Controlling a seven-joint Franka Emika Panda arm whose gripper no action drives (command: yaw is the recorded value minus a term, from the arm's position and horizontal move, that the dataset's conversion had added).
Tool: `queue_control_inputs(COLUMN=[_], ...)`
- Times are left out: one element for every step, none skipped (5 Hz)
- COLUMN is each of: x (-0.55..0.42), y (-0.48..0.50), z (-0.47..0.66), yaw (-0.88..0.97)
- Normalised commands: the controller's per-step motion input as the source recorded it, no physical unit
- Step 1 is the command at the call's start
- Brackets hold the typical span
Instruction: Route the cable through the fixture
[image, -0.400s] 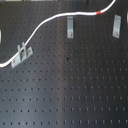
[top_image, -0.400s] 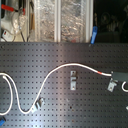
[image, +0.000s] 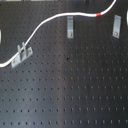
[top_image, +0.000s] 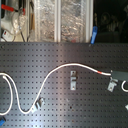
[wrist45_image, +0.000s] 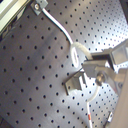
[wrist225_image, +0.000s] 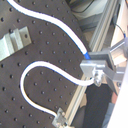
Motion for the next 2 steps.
queue_control_inputs(x=[0.0, 0.0], y=[0.009, 0.003], z=[0.0, 0.0], yaw=[-0.01, -0.03])
